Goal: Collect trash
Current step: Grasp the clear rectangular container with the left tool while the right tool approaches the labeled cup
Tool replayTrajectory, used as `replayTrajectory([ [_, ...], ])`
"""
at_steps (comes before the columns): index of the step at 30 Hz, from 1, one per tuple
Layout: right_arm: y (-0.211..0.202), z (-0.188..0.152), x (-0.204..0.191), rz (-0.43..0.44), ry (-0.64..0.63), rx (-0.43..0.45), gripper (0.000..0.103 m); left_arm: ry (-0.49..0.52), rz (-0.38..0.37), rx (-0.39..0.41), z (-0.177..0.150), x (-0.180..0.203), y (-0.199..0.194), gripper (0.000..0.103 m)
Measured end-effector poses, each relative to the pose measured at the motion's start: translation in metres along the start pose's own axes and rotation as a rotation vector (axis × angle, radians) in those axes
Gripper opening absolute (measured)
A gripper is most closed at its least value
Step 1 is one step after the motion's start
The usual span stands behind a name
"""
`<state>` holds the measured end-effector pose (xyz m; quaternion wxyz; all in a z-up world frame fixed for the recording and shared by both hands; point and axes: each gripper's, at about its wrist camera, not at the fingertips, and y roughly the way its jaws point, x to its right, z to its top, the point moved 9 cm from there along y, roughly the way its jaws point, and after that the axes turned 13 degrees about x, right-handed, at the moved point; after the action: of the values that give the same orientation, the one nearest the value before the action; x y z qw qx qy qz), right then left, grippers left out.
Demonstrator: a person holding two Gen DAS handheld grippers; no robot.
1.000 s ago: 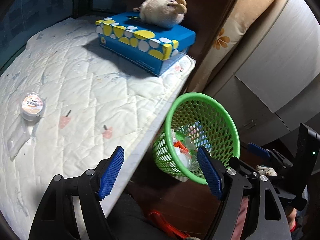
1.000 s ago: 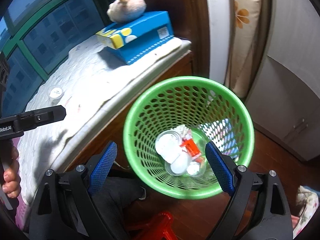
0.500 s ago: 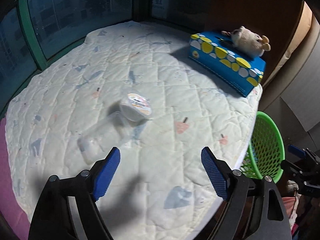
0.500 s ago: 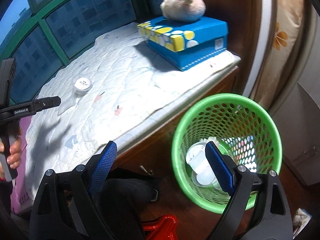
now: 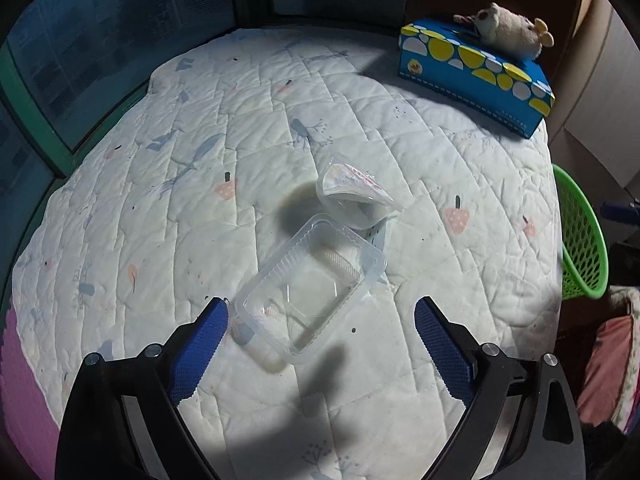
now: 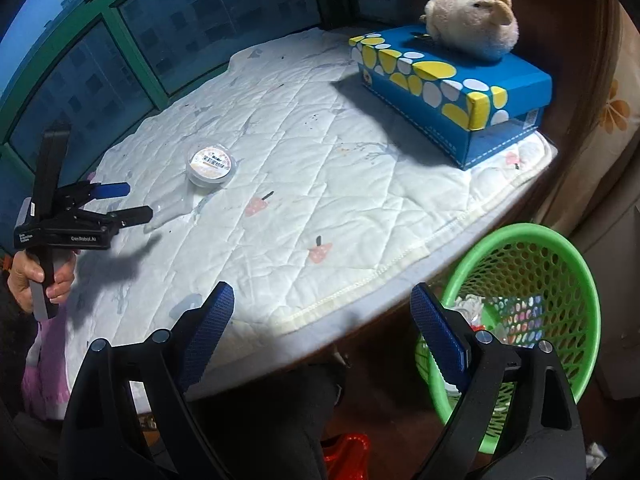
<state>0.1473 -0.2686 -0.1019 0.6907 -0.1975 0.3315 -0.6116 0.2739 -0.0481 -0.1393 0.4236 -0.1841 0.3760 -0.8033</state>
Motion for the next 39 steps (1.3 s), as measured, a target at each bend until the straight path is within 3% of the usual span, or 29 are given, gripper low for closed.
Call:
replayTrajectory([
  [10, 0.032, 0.011, -0.027, 0.026, -0.019, -0.035, 0.089, 0.07, -0.076, -0.016, -0.004, -0.005, 0.026, 0.091],
  [15, 0.046, 0.017, -0.036, 0.038, -0.021, -0.046, 0.089, 0.06, -0.11, -0.011, -0.006, -0.007, 0.035, 0.091],
  [23, 0.071, 0.027, -0.052, 0.07, -0.03, -0.064, 0.089, 0.022, -0.131, -0.009, -0.017, -0.014, 0.039, 0.065],
  [32, 0.097, 0.042, -0.08, 0.161, 0.009, -0.074, 0.089, -0.058, -0.084, -0.009, -0.027, -0.032, 0.022, 0.063],
  [39, 0.116, 0.049, -0.116, 0.188, -0.078, -0.073, 0.089, -0.137, -0.037, 0.012, -0.036, -0.057, -0.005, 0.062],
])
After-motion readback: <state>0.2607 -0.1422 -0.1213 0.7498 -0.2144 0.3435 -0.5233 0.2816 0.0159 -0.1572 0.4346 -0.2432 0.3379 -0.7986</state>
